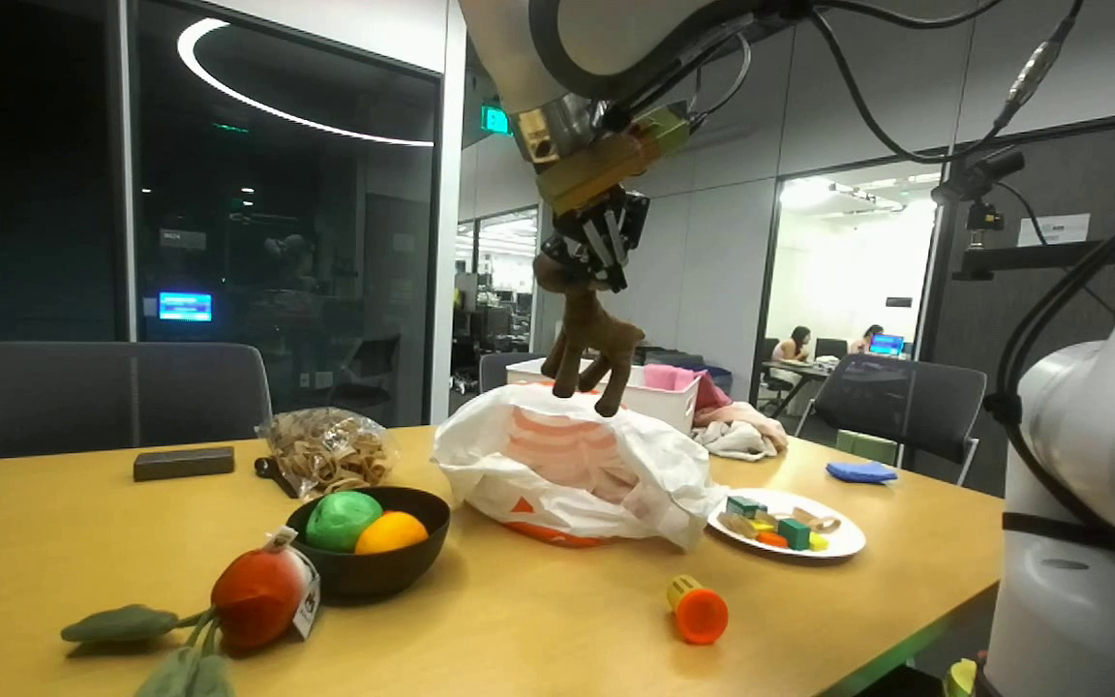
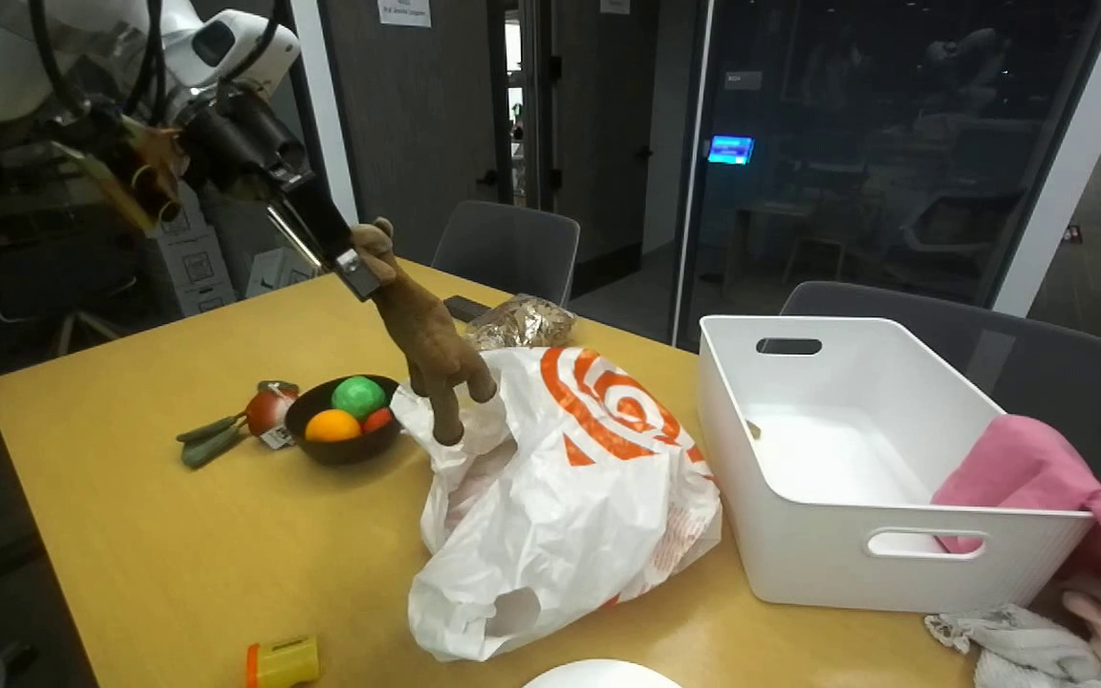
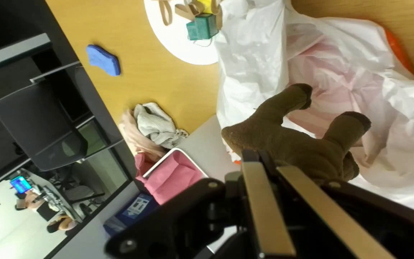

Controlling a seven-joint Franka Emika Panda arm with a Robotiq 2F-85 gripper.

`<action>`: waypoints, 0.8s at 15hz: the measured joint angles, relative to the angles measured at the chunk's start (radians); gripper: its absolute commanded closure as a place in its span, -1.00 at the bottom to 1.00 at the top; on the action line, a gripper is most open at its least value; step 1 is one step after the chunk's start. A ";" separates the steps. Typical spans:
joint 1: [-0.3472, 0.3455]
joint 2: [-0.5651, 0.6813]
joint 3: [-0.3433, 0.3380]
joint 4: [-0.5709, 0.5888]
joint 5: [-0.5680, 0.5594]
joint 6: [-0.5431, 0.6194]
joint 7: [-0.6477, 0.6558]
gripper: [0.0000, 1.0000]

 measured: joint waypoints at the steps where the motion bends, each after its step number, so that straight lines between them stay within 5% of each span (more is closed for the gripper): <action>1: 0.000 -0.001 -0.001 0.002 0.020 0.032 -0.024 0.94; 12: -0.093 0.107 -0.153 -0.036 0.220 0.425 -0.391 0.94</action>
